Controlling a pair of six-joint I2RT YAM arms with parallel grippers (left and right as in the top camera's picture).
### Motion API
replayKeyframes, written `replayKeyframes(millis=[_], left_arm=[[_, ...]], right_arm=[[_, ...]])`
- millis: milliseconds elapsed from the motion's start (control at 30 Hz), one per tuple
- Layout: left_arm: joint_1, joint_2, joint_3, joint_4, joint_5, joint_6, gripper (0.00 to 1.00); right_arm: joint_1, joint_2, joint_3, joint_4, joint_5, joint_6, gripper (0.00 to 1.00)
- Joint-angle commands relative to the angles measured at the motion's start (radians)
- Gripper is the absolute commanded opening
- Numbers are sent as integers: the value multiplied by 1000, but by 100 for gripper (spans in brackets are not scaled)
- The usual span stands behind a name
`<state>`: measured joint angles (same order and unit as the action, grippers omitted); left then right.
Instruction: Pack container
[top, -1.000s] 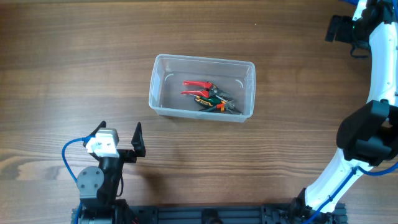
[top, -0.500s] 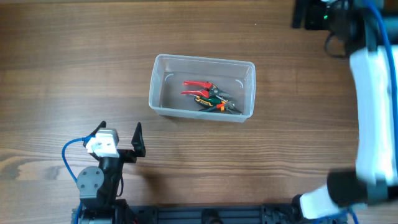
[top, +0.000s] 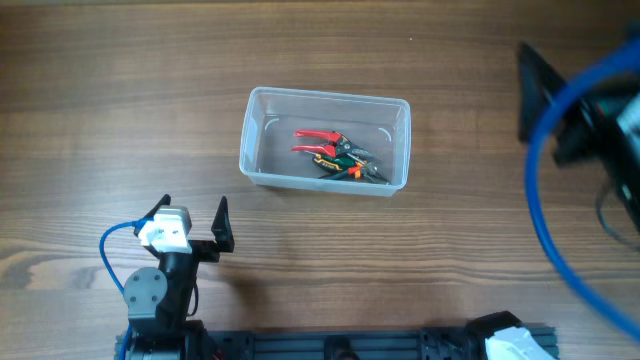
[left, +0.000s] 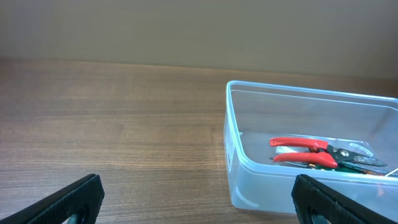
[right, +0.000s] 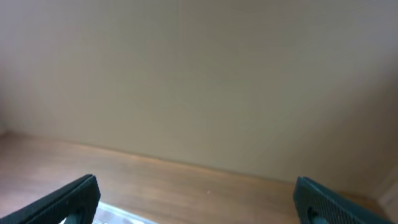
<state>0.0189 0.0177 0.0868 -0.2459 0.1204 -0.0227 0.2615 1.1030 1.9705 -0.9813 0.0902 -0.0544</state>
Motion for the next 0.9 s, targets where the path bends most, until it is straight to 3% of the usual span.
replayKeyframes(millis=[0, 200, 300, 733, 867], left_arm=[[2, -13, -10, 3, -9, 19, 100], [2, -13, -10, 3, -9, 19, 100], [2, -13, -10, 3, -9, 19, 100], [2, -13, -10, 3, -9, 19, 100], [2, -13, -10, 3, -9, 19, 100]], right_arm=[[-38, -207, -259, 151, 52, -24, 100], [-81, -552, -773, 480, 45, 5, 100], [-118, -673, -968, 581, 45, 120, 100], [-137, -1054, -1629, 757, 45, 796, 100], [-137, -1100, -1708, 760, 41, 821, 100]])
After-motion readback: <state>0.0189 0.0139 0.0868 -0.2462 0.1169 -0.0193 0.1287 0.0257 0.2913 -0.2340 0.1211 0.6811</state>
